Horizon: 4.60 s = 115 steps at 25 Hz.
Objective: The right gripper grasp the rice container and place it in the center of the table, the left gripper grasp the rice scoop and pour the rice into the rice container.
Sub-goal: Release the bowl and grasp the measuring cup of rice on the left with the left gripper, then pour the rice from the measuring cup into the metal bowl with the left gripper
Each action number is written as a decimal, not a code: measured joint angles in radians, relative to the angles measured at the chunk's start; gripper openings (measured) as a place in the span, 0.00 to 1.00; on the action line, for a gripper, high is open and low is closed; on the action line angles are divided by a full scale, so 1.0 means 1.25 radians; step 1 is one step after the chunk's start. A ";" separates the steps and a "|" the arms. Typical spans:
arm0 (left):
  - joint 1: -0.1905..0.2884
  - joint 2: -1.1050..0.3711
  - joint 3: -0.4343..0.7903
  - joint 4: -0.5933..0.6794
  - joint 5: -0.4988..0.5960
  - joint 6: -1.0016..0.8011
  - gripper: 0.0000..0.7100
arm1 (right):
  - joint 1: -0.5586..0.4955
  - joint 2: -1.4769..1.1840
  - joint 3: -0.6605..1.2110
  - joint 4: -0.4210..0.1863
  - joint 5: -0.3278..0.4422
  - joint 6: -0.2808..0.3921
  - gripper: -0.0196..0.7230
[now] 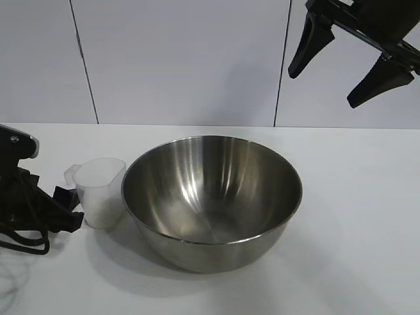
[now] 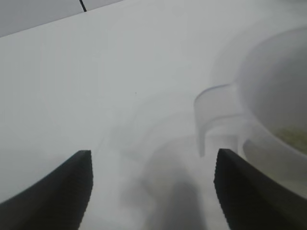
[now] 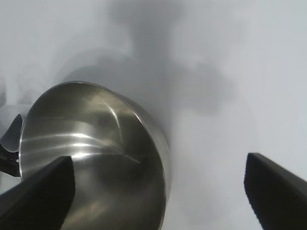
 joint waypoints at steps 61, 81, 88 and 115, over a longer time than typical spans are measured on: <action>0.068 -0.224 -0.060 0.245 0.045 0.038 0.01 | 0.000 0.030 0.000 0.000 0.002 0.006 0.92; -0.053 -0.308 -0.313 0.450 0.502 0.172 0.01 | 0.000 0.030 0.000 0.000 0.002 0.002 0.92; -0.127 -0.308 -0.336 0.450 0.536 0.246 0.01 | 0.000 0.030 0.000 0.000 0.002 -0.001 0.92; -0.208 -0.307 -0.337 0.457 0.548 0.751 0.01 | 0.000 0.030 0.000 0.002 0.002 -0.012 0.89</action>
